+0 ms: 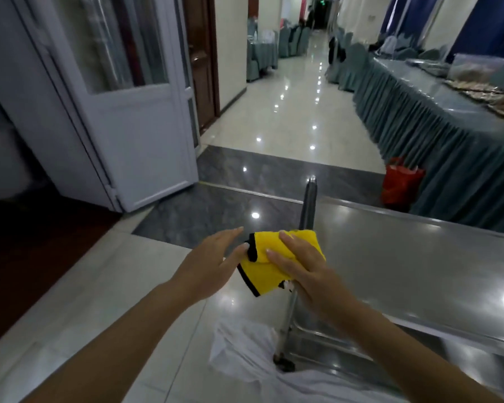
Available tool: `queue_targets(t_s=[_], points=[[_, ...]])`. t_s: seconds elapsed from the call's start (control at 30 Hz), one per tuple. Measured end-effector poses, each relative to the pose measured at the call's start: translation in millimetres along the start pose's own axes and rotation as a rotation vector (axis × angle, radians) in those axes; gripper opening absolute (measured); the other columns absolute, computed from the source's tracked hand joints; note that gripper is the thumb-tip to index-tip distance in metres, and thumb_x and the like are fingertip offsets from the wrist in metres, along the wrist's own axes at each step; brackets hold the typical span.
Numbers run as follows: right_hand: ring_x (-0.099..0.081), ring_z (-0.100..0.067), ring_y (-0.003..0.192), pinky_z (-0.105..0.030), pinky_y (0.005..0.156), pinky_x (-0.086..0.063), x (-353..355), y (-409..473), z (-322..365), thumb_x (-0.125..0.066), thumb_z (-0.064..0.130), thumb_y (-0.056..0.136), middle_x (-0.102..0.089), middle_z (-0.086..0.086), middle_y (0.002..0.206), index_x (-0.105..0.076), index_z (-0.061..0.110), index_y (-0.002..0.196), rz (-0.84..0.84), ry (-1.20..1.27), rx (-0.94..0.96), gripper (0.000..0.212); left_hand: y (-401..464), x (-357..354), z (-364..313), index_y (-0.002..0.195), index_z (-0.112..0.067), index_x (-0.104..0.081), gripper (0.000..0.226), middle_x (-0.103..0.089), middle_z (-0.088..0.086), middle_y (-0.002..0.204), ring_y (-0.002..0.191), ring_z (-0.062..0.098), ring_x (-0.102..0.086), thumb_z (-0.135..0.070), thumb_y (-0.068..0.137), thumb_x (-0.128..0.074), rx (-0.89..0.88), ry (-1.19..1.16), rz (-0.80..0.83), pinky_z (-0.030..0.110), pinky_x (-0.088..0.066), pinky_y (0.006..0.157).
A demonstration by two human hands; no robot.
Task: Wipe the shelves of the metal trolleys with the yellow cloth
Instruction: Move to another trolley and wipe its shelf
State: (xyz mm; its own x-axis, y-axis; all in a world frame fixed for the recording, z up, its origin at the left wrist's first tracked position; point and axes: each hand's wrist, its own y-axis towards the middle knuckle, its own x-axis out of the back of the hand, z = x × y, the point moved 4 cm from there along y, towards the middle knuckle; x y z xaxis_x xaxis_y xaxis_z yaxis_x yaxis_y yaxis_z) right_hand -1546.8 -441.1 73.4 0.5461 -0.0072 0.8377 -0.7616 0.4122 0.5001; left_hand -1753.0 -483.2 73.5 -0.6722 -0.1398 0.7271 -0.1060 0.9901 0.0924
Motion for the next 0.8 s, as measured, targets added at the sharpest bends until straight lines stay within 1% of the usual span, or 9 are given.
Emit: queue_targets(t_s=[0.1,0.2,0.3,0.4,0.5,0.57,0.67,0.73,0.8], points=[[-0.031,-0.036,0.139,-0.057,0.104,-0.037,-22.2,47.6,11.0,-0.048,0.013,0.095,-0.027,-0.01,0.153,-0.034,0.026,0.144,0.005,-0.036,0.092,0.053,15.3,28.7,12.3,0.112,-0.059,-0.057,0.028,-0.062,-0.025,0.119,0.112,-0.001,-0.058,-0.058,0.086,-0.047,0.075,-0.409,0.099,0.022,-0.048,0.092],[-0.028,-0.035,0.141,-0.056,0.105,-0.037,-44.3,89.0,1.4,-0.057,0.009,0.091,-0.025,-0.008,0.155,-0.032,0.027,0.145,0.012,-0.061,0.125,0.063,38.8,53.5,37.1,0.106,-0.041,-0.065,0.021,-0.069,-0.011,0.105,0.102,0.009,-0.064,-0.045,0.089,-0.053,0.121,-0.569,0.071,0.024,-0.053,0.084],[-0.027,-0.035,0.141,-0.054,0.104,-0.04,-71.4,126.9,-18.0,-0.069,0.008,0.083,-0.025,-0.007,0.155,-0.029,0.029,0.146,0.039,-0.093,0.167,0.078,69.8,67.5,66.5,0.111,-0.026,-0.063,0.023,-0.069,-0.002,0.105,0.098,0.015,-0.066,-0.032,0.089,-0.064,0.134,-0.582,0.086,0.027,-0.055,0.082],[-0.022,-0.033,0.143,-0.053,0.104,-0.041,-103.8,171.9,-49.0,-0.075,0.012,0.08,-0.021,-0.006,0.156,-0.021,0.029,0.149,0.059,-0.111,0.19,0.089,116.4,80.7,100.0,0.111,-0.029,-0.061,0.029,-0.068,-0.004,0.104,0.095,0.012,-0.066,-0.025,0.083,-0.068,0.159,-0.567,0.085,0.022,-0.053,0.073],[-0.019,-0.035,0.143,-0.055,0.102,-0.042,-134.6,224.1,-87.3,-0.077,0.021,0.079,-0.015,-0.008,0.157,-0.02,0.027,0.149,0.036,-0.083,0.173,0.091,174.2,98.8,132.2,0.11,-0.032,-0.062,0.029,-0.069,-0.008,0.101,0.094,0.01,-0.066,-0.014,0.087,-0.065,0.18,-0.583,0.075,0.019,-0.053,0.07],[-0.017,-0.039,0.143,-0.056,0.098,-0.045,-150.2,261.4,-112.8,-0.075,0.022,0.08,-0.011,-0.009,0.157,-0.021,0.028,0.148,0.036,-0.061,0.165,0.088,213.6,112.5,146.8,0.11,-0.033,-0.061,0.03,-0.069,-0.011,0.1,0.095,0.01,-0.066,-0.018,0.085,-0.067,0.19,-0.592,0.078,0.021,-0.054,0.071],[-0.02,-0.042,0.141,-0.055,0.093,-0.049,-165.8,310.2,-153.0,-0.072,0.01,0.082,-0.011,-0.008,0.156,-0.025,0.028,0.146,0.043,-0.059,0.196,0.081,274.1,131.8,165.5,0.114,-0.034,-0.06,0.036,-0.068,-0.01,0.104,0.098,0.014,-0.065,-0.029,0.078,-0.066,0.195,-0.549,0.082,0.028,-0.058,0.076],[-0.025,-0.042,0.139,-0.055,0.092,-0.05,-171.7,336.0,-182.7,-0.069,0.006,0.082,-0.015,-0.009,0.154,-0.028,0.027,0.145,0.03,-0.079,0.188,0.077,313.9,137.5,178.8,0.121,-0.035,-0.057,0.035,-0.066,-0.01,0.109,0.103,0.015,-0.064,-0.025,0.089,-0.065,0.166,-0.488,0.109,0.034,-0.058,0.083],[-0.03,-0.042,0.137,-0.054,0.094,-0.049,-176.0,355.3,-212.1,-0.058,0.012,0.091,-0.02,-0.01,0.152,-0.032,0.026,0.143,-0.019,-0.117,0.158,0.06,351.2,138.5,191.1,0.134,-0.036,-0.049,0.041,-0.062,-0.009,0.122,0.112,0.012,-0.06,-0.032,0.094,-0.059,0.141,-0.395,0.14,0.041,-0.054,0.094]])
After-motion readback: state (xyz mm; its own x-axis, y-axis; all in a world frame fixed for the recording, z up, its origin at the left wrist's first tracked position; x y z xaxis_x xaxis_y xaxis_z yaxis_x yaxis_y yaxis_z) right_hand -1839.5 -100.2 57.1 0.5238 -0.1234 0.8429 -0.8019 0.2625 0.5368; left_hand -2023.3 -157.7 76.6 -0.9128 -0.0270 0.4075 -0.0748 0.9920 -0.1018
